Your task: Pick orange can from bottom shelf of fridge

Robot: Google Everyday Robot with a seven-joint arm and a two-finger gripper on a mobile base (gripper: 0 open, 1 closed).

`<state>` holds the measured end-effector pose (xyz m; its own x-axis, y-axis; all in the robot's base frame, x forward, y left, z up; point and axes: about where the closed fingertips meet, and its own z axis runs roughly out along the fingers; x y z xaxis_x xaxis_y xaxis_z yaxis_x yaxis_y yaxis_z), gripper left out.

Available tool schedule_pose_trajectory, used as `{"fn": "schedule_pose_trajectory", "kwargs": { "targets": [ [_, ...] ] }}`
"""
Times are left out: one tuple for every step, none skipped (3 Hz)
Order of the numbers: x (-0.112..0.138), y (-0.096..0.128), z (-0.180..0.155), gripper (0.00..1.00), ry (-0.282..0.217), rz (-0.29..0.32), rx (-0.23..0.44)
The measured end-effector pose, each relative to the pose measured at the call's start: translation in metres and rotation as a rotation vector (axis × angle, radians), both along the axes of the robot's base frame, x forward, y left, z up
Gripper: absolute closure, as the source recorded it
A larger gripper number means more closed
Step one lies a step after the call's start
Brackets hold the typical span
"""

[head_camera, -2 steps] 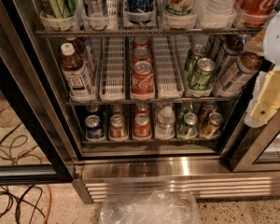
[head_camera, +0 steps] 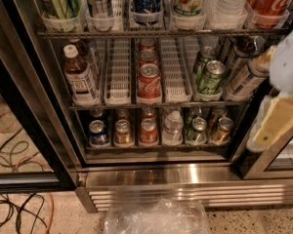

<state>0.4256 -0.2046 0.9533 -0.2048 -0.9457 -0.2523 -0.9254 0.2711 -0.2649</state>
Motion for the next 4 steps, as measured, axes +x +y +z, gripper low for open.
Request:
{"fn": "schedule_pose_trajectory", "kwargs": {
  "targets": [
    [-0.024,0.013,-0.048,0.0,-0.021,0.005,0.064],
    [-0.043,0.032,-0.145,0.0,-0.007,-0.04,0.098],
    [-0.042,0.033,-0.145,0.0,-0.006,-0.046,0.112],
    [-0.033,0.049,-0.141,0.0,0.018,-0.12,0.286]
  ]
}}
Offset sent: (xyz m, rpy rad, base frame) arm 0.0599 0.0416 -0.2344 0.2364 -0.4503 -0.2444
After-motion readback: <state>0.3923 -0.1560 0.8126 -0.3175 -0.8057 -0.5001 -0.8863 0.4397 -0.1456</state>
